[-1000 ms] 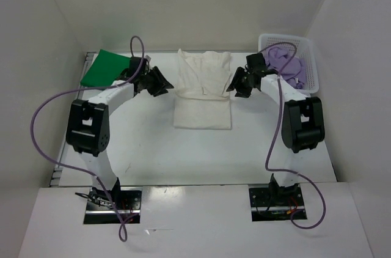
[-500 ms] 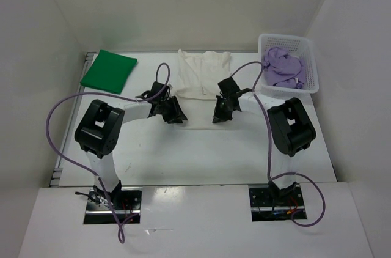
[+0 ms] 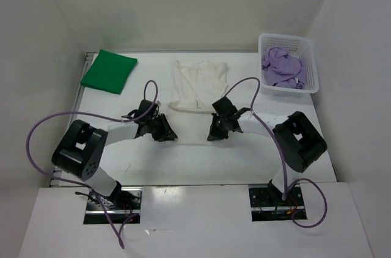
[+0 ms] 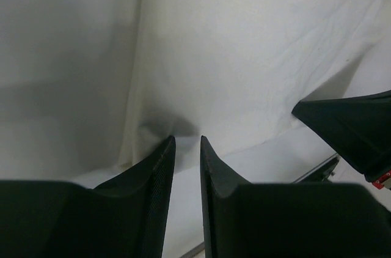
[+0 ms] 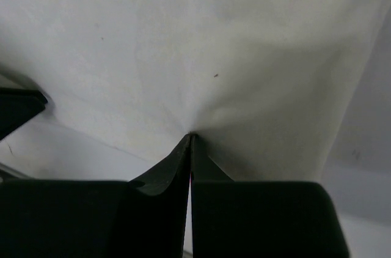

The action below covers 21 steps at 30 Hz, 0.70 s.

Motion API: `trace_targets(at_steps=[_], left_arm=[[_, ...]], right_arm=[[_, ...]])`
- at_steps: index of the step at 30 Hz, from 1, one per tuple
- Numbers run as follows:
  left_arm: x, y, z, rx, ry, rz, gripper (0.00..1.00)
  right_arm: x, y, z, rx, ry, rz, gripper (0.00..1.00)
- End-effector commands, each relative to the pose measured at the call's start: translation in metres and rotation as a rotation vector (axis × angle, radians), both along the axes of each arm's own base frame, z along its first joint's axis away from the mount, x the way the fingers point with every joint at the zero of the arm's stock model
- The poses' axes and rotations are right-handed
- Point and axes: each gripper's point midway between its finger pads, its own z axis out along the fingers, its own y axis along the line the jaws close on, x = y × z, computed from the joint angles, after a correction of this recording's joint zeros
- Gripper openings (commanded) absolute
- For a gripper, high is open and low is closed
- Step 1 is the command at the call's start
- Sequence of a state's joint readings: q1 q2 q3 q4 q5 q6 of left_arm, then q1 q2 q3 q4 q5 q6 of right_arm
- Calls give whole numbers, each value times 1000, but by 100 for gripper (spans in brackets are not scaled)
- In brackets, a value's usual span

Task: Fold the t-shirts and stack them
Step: Fold the folded rectangular tshirt in 1/3 of the way

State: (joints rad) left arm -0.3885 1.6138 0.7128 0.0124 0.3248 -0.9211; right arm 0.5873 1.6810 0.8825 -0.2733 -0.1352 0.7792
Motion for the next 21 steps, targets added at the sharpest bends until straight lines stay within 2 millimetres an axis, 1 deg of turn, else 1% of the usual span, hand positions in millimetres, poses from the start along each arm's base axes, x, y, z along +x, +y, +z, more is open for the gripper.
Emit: trace_targets(at_steps=[1, 2, 3, 4, 5, 6, 7, 8, 9, 10, 11, 12, 13, 14, 15, 16, 17, 18, 19, 20, 21], left_arm=[[-57, 32, -21, 123, 138, -5, 31], [-61, 34, -18, 123, 139, -5, 31], [-65, 36, -16, 123, 139, -5, 32], [-63, 35, -4, 109, 105, -4, 32], [-66, 34, 0, 95, 94, -9, 32], [-67, 35, 6, 90, 83, -9, 35], [-69, 35, 16, 81, 59, -8, 35], [-65, 34, 26, 71, 35, -7, 35], [-59, 33, 35, 70, 7, 0, 36], [-57, 33, 43, 62, -14, 1, 37], [-54, 31, 46, 58, -23, 1, 37], [-54, 31, 46, 58, -23, 1, 37], [-51, 28, 51, 43, -40, -3, 37], [-49, 27, 53, 36, -44, 4, 37], [-47, 24, 53, 22, -48, -4, 39], [-47, 24, 54, 18, -43, 4, 39], [-48, 24, 49, 20, -36, 4, 39], [-48, 24, 49, 21, -36, 4, 39], [-47, 26, 48, 29, -39, 10, 39], [-48, 26, 50, 29, -39, 10, 39], [-51, 30, 50, 38, -44, 18, 41]], right_arm=[[-57, -14, -8, -55, 120, 14, 4], [-57, -14, 0, -44, 112, 5, 4], [-58, -14, 12, -23, 85, 5, 5], [-58, -15, 19, -20, 81, 5, 7], [-49, -10, 34, -10, 39, 12, 10], [-44, -7, 44, 1, 17, 21, 16], [-37, -6, 52, 10, 5, 10, 19], [-26, 4, 69, 43, -36, 29, 20], [-25, 10, 73, 61, -34, 51, 22], [-19, 16, 71, 72, -31, 58, 22], [-9, 26, 79, 94, -58, 71, 22], [-7, 33, 79, 90, -64, 99, 22], [-3, 46, 78, 87, -65, 128, 22], [3, 54, 79, 91, -90, 132, 20], [9, 58, 77, 86, -104, 150, 16], [20, 66, 85, 97, -128, 158, 14], [24, 70, 73, 78, -108, 165, 14], [31, 71, 69, 60, -121, 175, 13], [43, 78, 74, 56, -151, 177, 12], [48, 81, 57, 32, -126, 188, 11], [50, 82, 51, 15, -118, 204, 11]])
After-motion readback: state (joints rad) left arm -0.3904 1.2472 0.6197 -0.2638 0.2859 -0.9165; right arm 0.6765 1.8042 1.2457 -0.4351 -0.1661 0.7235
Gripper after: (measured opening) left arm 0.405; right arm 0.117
